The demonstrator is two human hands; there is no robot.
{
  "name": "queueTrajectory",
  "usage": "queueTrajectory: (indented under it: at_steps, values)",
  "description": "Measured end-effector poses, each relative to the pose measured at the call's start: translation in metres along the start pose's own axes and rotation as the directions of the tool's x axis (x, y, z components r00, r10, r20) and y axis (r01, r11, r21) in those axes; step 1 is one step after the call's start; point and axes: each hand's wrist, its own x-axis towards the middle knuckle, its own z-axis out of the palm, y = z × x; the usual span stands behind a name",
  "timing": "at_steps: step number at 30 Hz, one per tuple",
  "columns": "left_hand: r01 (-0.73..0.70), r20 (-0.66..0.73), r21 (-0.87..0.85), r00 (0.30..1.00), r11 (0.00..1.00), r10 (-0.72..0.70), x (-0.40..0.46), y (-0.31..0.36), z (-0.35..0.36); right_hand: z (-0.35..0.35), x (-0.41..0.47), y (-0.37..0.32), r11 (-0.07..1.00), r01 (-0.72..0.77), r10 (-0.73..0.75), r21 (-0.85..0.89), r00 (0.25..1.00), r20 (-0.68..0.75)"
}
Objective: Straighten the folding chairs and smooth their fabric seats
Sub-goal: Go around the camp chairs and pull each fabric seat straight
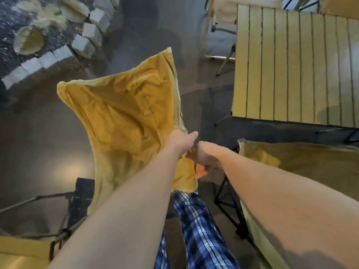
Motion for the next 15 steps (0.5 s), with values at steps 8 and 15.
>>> queueTrajectory:
  at_steps: [8, 15]
  values:
    - [0.017, -0.14, 0.384, 0.989, 0.923, 0.04, 0.009, -0.061, -0.044, -0.016, 0.018, -0.066, 0.946, 0.311, -0.214, 0.096, 0.817, -0.535]
    - [-0.411, 0.208, 0.752, 0.89, 0.515, 0.406, 0.009, -0.08, -0.065, -0.017, 0.018, -0.116, 0.798, 0.11, -0.541, -0.593, 0.564, -0.624]
